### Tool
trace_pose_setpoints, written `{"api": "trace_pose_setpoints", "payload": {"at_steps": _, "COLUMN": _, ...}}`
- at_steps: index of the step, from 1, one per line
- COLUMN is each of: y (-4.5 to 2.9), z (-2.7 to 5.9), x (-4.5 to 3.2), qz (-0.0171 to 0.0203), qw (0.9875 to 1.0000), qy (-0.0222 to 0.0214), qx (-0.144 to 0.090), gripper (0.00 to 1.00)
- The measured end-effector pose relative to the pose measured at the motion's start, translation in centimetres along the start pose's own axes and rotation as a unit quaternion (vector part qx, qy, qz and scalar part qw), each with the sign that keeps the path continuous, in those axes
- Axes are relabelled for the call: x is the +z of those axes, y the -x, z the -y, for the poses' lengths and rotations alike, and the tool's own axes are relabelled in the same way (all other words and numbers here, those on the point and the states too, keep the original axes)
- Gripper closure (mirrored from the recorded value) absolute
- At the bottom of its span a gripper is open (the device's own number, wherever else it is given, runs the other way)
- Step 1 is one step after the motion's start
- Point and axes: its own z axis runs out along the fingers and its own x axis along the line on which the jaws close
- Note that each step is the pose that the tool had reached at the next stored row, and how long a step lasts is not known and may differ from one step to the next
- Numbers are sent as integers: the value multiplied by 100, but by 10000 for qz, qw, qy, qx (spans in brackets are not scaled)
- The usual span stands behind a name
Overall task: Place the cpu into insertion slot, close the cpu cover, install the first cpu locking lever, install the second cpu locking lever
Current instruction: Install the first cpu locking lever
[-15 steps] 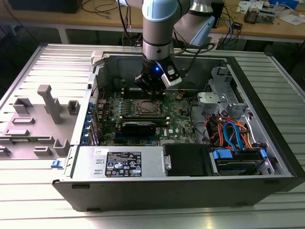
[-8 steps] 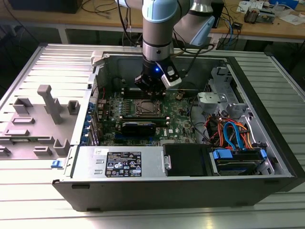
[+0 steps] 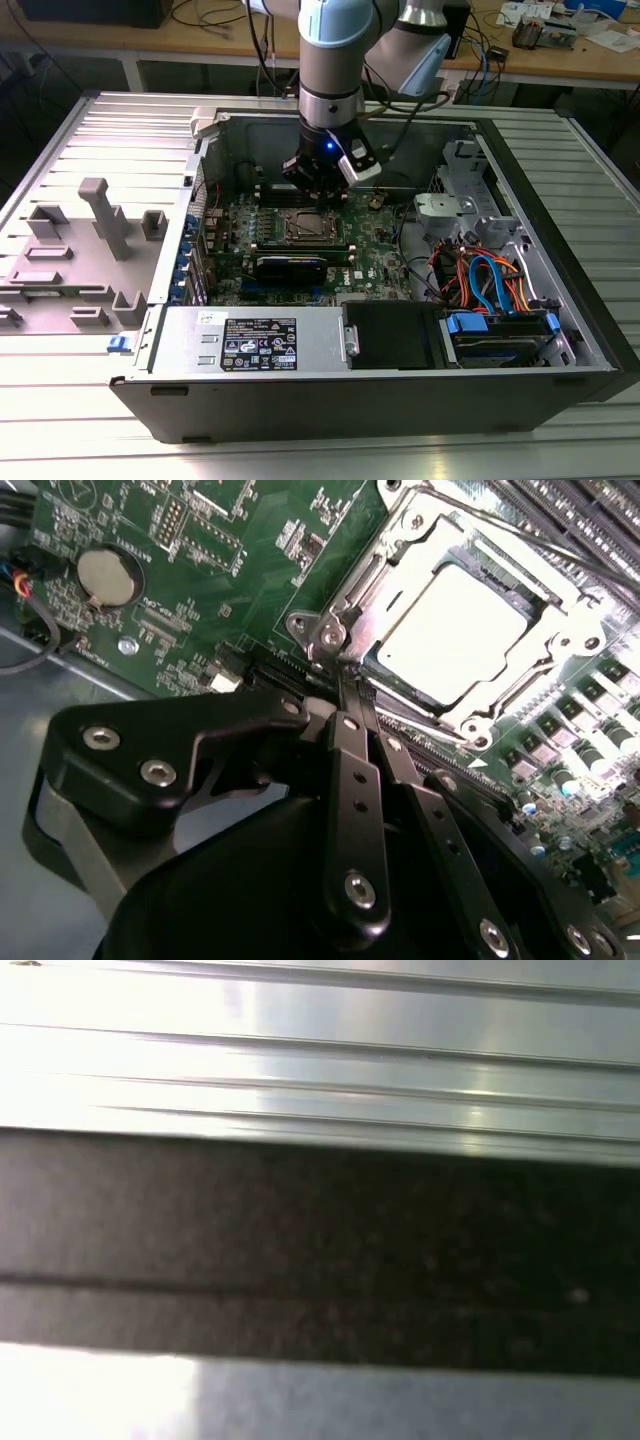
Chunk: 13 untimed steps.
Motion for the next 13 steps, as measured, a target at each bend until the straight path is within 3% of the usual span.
{"api": "trace_pose_setpoints", "payload": {"at_steps": 13, "y": -3, "z": 52, "x": -20, "qz": 1, "qw": 10000, "qy": 10, "qx": 1, "gripper": 89}}
